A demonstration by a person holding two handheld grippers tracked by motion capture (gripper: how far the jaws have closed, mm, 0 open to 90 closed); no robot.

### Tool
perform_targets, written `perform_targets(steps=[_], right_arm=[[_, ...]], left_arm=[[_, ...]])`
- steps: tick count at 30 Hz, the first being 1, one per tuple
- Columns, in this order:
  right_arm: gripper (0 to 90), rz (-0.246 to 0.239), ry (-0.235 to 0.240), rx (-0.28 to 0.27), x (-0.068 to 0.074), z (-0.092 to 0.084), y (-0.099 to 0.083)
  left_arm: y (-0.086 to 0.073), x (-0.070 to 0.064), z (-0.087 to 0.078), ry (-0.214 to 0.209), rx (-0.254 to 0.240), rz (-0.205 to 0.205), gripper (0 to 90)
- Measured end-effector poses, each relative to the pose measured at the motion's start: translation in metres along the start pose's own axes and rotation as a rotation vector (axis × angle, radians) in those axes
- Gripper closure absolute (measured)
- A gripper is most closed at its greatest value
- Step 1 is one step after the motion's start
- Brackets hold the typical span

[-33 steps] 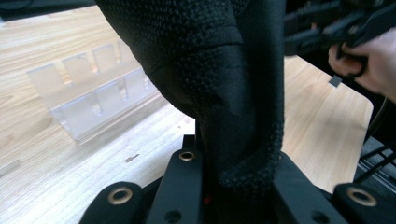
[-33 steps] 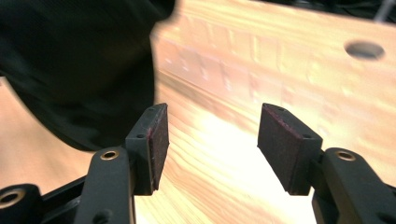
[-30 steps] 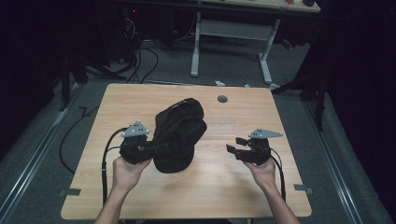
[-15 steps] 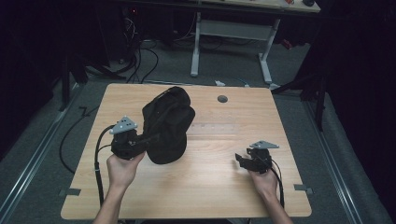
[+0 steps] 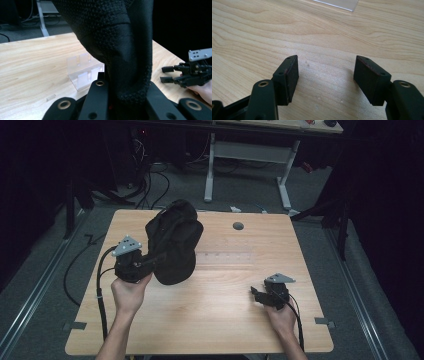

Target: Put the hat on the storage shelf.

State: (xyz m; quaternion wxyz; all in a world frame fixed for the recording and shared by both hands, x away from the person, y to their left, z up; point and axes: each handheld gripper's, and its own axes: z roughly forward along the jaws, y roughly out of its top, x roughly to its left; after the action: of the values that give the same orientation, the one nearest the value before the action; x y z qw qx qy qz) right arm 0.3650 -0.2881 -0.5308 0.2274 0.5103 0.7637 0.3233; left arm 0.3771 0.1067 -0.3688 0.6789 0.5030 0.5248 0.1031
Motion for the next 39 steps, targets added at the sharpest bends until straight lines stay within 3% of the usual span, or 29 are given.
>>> perform_targets(steps=[4,13,19,28,39], right_arm=[[36.6,-0.001,0.000,0.000,0.000,0.000,0.000],[35.6,-0.007,0.001,0.000,0.000,0.000,0.000],[35.5,-0.006,0.001,0.001,0.000,0.000,0.000],[35.5,-0.006,0.000,0.001,0.000,0.000,0.000],[35.0,-0.003,-0.002,0.003,0.000,0.000,0.000]], left_arm=[[0.005,0.000,0.003,-0.003,-0.026,-0.003,85.0],[0.020,0.000,0.014,0.032,-0.047,0.004,85.0],[0.031,-0.001,0.026,0.066,-0.069,0.038,85.0],[0.030,0.002,0.041,0.102,-0.083,0.079,85.0],[0.025,0.008,0.059,0.150,-0.100,0.066,84.9]])
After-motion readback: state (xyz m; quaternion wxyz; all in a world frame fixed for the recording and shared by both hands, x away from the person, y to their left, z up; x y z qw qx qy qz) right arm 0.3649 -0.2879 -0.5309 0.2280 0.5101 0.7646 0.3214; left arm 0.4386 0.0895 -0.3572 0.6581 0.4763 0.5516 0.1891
